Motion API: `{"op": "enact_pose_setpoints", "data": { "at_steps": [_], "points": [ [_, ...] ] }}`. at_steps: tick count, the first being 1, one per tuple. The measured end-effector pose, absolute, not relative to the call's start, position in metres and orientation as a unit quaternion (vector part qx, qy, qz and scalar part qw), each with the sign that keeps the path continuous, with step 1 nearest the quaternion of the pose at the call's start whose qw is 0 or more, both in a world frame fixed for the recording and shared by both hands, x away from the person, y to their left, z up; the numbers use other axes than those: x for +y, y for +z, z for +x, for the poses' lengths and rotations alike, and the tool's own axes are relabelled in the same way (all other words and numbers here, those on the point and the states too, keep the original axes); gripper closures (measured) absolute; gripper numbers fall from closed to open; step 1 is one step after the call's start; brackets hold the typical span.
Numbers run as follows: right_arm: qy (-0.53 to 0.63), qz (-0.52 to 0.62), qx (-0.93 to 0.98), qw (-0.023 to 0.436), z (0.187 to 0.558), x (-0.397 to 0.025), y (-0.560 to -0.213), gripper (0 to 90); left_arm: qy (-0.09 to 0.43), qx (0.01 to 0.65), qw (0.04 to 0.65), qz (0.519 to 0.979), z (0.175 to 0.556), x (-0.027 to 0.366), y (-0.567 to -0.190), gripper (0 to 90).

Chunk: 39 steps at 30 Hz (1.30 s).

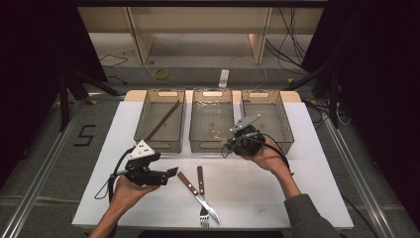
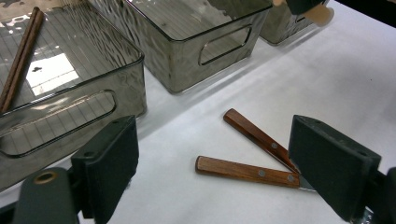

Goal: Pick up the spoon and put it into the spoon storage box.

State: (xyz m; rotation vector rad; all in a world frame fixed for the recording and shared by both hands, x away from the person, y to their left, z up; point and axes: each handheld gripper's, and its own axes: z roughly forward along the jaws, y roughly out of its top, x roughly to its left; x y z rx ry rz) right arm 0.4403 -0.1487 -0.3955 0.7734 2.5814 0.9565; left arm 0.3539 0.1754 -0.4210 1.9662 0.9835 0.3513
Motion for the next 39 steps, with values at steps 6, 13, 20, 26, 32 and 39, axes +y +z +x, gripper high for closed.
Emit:
{"op": "enact_pose_setpoints", "data": {
  "at_steps": [6, 13, 20, 26, 32, 39],
  "points": [
    [0.341, 0.281, 0.886, 0.141, 0.452, -0.139, -0.389, 78.2, 0.143, 0.399, 0.444, 0.789, 0.354, 0.176, -0.421, 15.9],
    [0.345, 0.317, 0.871, 0.145, 0.468, -0.130, -0.381, 78.2, 0.143, 0.397, 0.443, 0.791, 0.354, 0.176, -0.421, 15.8],
    [0.352, 0.344, 0.858, 0.147, 0.482, -0.124, -0.375, 78.2, 0.143, 0.398, 0.443, 0.790, 0.354, 0.175, -0.421, 15.9],
    [0.346, 0.356, 0.855, 0.149, 0.492, -0.119, -0.374, 78.2, 0.144, 0.397, 0.442, 0.792, 0.354, 0.175, -0.421, 15.8],
    [0.340, 0.370, 0.852, 0.149, 0.501, -0.116, -0.378, 78.2, 0.145, 0.396, 0.441, 0.792, 0.354, 0.175, -0.421, 15.8],
    [0.338, 0.386, 0.846, 0.146, 0.508, -0.116, -0.386, 78.1, 0.145, 0.397, 0.443, 0.791, 0.353, 0.175, -0.421, 15.8]
  ]
}}
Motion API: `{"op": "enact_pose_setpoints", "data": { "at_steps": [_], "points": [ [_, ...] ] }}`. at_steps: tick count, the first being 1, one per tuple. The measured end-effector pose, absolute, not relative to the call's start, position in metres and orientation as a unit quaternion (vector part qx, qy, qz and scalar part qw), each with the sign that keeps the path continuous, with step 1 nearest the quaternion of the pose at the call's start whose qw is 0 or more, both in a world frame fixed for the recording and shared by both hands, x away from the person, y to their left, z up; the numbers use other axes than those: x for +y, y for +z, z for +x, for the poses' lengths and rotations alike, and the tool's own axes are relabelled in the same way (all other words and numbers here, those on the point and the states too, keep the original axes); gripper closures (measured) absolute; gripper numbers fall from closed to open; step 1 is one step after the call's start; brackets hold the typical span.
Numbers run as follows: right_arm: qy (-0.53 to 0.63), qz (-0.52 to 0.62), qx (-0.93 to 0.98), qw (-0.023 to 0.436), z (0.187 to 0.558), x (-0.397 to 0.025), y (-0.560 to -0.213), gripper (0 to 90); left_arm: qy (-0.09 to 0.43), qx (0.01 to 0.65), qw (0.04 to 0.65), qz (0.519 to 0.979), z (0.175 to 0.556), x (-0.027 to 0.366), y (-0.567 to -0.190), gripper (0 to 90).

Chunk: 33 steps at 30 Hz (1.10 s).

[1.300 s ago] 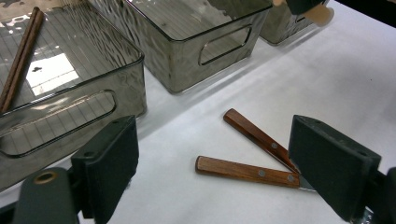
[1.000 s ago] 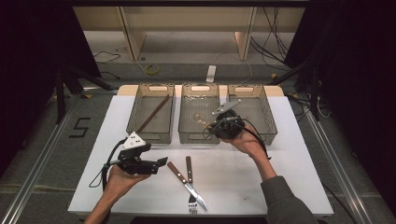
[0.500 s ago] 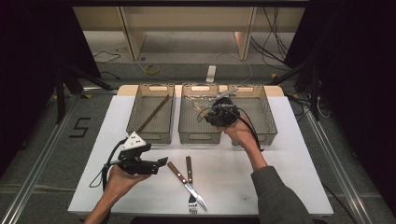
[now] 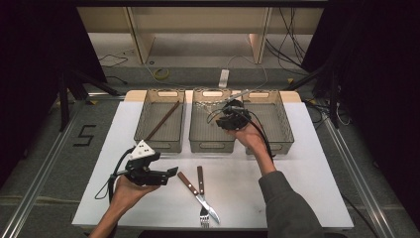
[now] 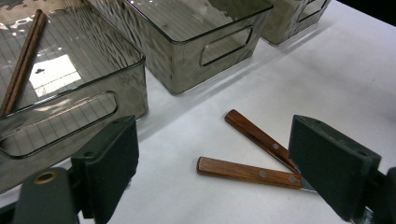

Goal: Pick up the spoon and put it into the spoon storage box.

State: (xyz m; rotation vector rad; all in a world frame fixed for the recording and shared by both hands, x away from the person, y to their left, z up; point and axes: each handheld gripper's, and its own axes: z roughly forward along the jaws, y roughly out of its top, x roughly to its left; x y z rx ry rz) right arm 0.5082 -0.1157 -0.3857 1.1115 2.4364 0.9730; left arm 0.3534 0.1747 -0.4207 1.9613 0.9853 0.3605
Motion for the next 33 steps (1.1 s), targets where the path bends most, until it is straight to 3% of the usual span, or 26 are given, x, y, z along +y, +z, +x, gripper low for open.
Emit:
{"op": "enact_pose_setpoints", "data": {
  "at_steps": [33],
  "points": [
    [0.305, 0.409, 0.851, 0.128, 0.519, -0.100, -0.412, 76.7, 0.147, 0.397, 0.441, 0.791, 0.353, 0.174, -0.421, 15.9]
  ]
}}
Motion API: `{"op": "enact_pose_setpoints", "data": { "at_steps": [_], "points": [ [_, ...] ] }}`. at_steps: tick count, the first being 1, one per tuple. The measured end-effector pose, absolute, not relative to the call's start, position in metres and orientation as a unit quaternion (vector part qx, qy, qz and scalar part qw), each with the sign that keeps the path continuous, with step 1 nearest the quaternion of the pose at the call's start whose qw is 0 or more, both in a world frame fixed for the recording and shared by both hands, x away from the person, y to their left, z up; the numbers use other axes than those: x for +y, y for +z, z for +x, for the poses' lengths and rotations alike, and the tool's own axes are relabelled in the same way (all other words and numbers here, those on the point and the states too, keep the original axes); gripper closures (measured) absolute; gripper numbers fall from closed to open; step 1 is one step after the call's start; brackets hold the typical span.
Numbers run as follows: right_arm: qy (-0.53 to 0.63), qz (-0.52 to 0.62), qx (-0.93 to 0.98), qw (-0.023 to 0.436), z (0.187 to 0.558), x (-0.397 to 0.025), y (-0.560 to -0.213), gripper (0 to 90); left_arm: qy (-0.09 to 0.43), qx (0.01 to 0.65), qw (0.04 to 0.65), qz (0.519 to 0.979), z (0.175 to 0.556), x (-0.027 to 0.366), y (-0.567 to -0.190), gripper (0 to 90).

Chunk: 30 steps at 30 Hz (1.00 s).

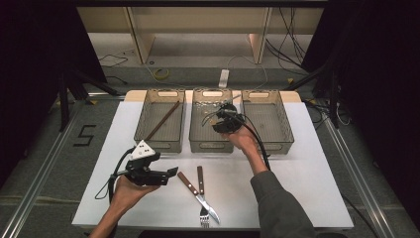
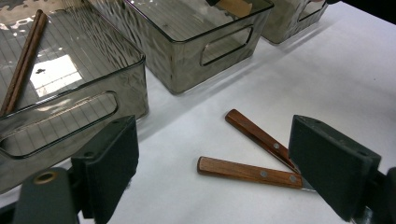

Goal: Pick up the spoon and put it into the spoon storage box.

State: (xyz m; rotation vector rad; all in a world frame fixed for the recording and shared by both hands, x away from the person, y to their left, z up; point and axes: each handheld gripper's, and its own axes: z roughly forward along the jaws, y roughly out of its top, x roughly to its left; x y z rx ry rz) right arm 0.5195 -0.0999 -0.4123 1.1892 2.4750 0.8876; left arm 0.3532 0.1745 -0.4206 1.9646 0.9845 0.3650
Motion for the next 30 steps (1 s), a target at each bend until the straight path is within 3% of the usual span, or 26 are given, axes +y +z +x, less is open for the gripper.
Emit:
{"op": "enact_pose_setpoints", "data": {
  "at_steps": [3, 13, 20, 30],
  "points": [
    [0.308, 0.407, 0.852, 0.117, 0.520, -0.099, -0.413, 64.3, 0.147, 0.396, 0.441, 0.792, 0.353, 0.174, -0.421, 15.9],
    [0.313, 0.401, 0.853, 0.121, 0.511, -0.105, -0.405, 52.2, 0.147, 0.397, 0.439, 0.792, 0.353, 0.174, -0.421, 15.8],
    [0.347, 0.378, 0.848, 0.129, 0.480, -0.116, -0.392, 41.8, 0.146, 0.398, 0.437, 0.793, 0.354, 0.174, -0.422, 15.8],
    [0.384, 0.372, 0.834, 0.139, 0.439, -0.146, -0.389, 36.8, 0.146, 0.398, 0.434, 0.795, 0.355, 0.175, -0.422, 15.8]
  ]
}}
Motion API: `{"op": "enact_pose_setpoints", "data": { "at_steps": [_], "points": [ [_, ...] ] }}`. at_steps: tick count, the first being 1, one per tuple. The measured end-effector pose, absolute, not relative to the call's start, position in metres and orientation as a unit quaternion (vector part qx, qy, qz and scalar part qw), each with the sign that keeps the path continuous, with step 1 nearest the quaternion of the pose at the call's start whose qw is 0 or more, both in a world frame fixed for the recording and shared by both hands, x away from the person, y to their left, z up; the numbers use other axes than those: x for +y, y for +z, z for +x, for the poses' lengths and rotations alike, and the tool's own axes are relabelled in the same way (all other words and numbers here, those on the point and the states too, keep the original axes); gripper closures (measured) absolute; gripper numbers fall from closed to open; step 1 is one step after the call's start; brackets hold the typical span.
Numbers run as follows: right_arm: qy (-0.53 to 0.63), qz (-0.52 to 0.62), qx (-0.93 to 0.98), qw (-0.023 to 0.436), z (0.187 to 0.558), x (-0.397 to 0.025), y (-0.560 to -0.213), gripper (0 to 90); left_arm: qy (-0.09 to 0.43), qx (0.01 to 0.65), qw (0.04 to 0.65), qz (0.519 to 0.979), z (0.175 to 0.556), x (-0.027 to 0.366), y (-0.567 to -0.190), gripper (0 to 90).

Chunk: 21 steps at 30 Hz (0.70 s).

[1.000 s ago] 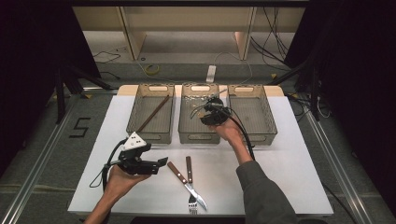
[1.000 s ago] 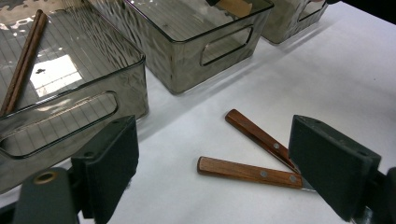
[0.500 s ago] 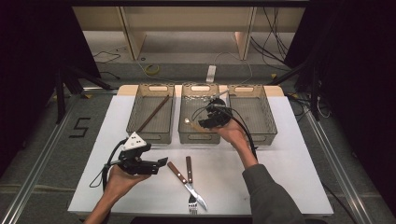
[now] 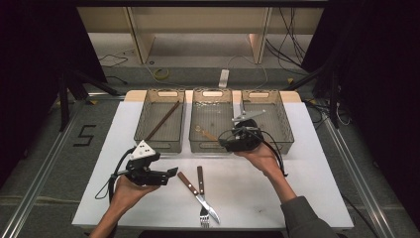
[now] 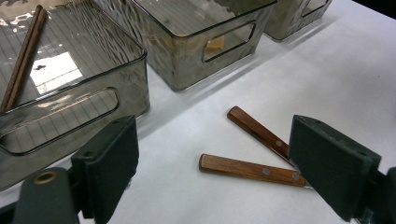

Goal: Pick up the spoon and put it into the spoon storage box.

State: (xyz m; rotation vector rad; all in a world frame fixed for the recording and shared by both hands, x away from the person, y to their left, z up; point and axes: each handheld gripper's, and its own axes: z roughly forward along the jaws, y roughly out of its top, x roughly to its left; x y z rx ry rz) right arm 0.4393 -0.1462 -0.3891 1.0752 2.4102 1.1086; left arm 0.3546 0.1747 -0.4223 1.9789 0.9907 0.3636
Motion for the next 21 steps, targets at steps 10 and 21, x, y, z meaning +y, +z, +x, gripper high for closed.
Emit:
{"op": "enact_pose_setpoints", "data": {
  "at_steps": [10, 21],
  "points": [
    [0.406, 0.378, 0.819, 0.147, 0.406, -0.183, -0.401, 34.5, 0.148, 0.399, 0.430, 0.796, 0.356, 0.174, -0.424, 15.9],
    [0.422, 0.384, 0.808, 0.147, 0.387, -0.208, -0.411, 31.7, 0.149, 0.399, 0.427, 0.798, 0.357, 0.175, -0.425, 15.9]
  ]
}}
